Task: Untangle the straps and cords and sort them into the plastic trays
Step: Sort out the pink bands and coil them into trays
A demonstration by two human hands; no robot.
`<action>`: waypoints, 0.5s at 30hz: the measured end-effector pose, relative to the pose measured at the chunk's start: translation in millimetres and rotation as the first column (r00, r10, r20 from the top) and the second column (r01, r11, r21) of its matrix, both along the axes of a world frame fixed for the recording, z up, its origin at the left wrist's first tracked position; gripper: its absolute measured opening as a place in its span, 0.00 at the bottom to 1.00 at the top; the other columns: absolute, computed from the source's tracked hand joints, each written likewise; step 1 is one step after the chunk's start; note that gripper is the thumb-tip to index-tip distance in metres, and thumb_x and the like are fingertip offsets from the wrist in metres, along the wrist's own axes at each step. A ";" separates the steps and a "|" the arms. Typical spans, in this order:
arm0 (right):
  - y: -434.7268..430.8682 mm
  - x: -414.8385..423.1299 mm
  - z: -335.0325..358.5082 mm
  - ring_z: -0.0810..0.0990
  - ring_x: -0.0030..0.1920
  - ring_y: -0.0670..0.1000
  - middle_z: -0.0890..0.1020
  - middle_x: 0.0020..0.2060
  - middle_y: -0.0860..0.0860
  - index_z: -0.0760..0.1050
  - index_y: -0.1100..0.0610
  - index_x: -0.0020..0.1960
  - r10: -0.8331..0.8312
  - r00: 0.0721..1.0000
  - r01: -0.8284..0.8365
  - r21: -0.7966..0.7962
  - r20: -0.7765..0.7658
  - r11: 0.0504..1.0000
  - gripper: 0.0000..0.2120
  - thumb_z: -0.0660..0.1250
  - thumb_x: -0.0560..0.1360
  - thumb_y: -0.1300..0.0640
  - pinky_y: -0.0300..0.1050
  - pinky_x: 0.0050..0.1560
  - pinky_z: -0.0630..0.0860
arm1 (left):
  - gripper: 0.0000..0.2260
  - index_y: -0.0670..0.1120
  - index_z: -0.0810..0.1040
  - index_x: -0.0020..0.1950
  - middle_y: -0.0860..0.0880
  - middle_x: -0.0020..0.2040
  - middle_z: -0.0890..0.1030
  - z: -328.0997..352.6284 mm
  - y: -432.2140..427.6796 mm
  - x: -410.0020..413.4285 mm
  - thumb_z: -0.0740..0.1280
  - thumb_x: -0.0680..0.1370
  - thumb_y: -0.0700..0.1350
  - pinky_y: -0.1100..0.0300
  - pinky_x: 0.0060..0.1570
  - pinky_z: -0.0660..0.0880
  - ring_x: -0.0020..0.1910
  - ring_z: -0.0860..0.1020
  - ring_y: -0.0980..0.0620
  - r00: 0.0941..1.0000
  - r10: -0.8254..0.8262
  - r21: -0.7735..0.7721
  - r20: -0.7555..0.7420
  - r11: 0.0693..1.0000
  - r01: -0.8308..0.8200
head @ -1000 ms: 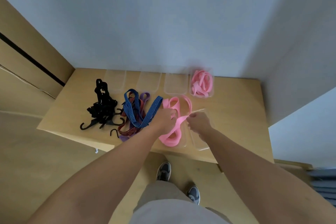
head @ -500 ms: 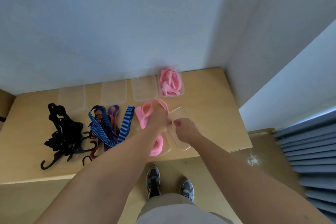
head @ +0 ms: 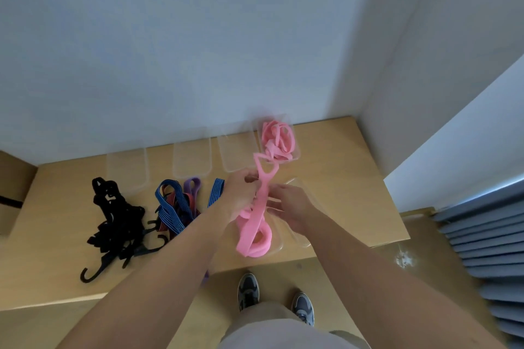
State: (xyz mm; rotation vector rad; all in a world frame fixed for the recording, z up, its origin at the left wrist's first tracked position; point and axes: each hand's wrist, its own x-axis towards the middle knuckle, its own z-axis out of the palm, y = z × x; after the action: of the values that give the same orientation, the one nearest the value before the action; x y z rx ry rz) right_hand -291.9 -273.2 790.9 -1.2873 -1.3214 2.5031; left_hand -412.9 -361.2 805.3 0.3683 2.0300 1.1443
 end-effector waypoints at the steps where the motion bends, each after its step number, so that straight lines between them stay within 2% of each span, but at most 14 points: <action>1: -2.5 -3.5 4.9 0.86 0.47 0.54 0.87 0.51 0.57 0.80 0.62 0.61 -0.026 0.999 0.025 -0.024 -0.044 0.999 0.11 0.69 0.79 0.59 0.44 0.44 0.81 | 0.11 0.48 0.82 0.48 0.46 0.46 0.85 5.6 -6.0 -2.8 0.66 0.80 0.33 0.50 0.48 0.81 0.47 0.83 0.45 0.999 -0.003 0.041 0.038 0.999 0.001; 3: -6.5 -11.4 14.7 0.85 0.48 0.57 0.86 0.52 0.60 0.78 0.61 0.63 -0.084 0.990 0.081 -0.030 -0.114 0.996 0.13 0.69 0.79 0.63 0.46 0.45 0.82 | 0.07 0.43 0.82 0.53 0.44 0.48 0.85 15.2 -17.4 -10.2 0.68 0.80 0.34 0.54 0.43 0.81 0.48 0.83 0.45 0.996 -0.029 0.103 0.082 0.994 0.020; 5: -9.1 -19.1 26.7 0.84 0.48 0.58 0.86 0.52 0.60 0.79 0.62 0.63 -0.093 0.980 0.094 0.001 -0.178 0.996 0.13 0.68 0.79 0.65 0.48 0.47 0.82 | 0.08 0.41 0.81 0.58 0.43 0.50 0.85 25.3 -27.1 -17.9 0.68 0.80 0.35 0.60 0.39 0.78 0.46 0.83 0.47 0.991 -0.050 0.168 0.121 0.985 0.029; 8: -11.3 -30.2 45.1 0.84 0.46 0.54 0.86 0.49 0.57 0.81 0.61 0.59 -0.060 0.964 0.076 0.051 -0.261 0.996 0.11 0.66 0.79 0.68 0.50 0.52 0.81 | 0.12 0.43 0.81 0.62 0.43 0.53 0.86 40.6 -37.8 -29.7 0.70 0.79 0.36 0.58 0.42 0.78 0.50 0.85 0.44 0.988 -0.082 0.243 0.129 0.969 0.049; 11: -12.4 -39.3 64.0 0.84 0.47 0.54 0.86 0.48 0.56 0.82 0.61 0.56 -0.052 0.949 0.078 0.071 -0.311 0.994 0.10 0.67 0.78 0.69 0.51 0.54 0.81 | 0.10 0.43 0.83 0.59 0.43 0.52 0.86 56.1 -44.8 -36.2 0.71 0.78 0.35 0.60 0.39 0.77 0.48 0.84 0.45 0.997 -0.037 0.306 0.073 0.952 0.013; 13: -14.0 -44.1 76.2 0.84 0.48 0.55 0.85 0.48 0.57 0.83 0.59 0.52 -0.036 0.939 0.068 0.083 -0.341 0.994 0.10 0.68 0.77 0.70 0.54 0.56 0.79 | 0.07 0.41 0.85 0.54 0.41 0.52 0.85 67.0 -48.1 -37.8 0.71 0.78 0.34 0.58 0.39 0.77 0.46 0.83 0.45 0.998 0.003 0.375 0.056 0.927 -0.024; 15: -14.3 -47.5 88.8 0.84 0.47 0.55 0.85 0.45 0.56 0.84 0.56 0.45 -0.033 0.928 0.063 0.068 -0.371 0.996 0.12 0.67 0.75 0.71 0.53 0.53 0.79 | 0.06 0.41 0.86 0.52 0.40 0.50 0.86 79.6 -50.5 -38.8 0.72 0.77 0.34 0.54 0.42 0.78 0.46 0.83 0.43 0.999 0.021 0.436 0.042 0.899 -0.037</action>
State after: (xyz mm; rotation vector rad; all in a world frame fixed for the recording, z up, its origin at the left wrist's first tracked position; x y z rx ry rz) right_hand -339.5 -287.5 879.7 -0.7683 -1.2642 2.4684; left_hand -451.7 -411.7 885.0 0.5346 1.7371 1.6174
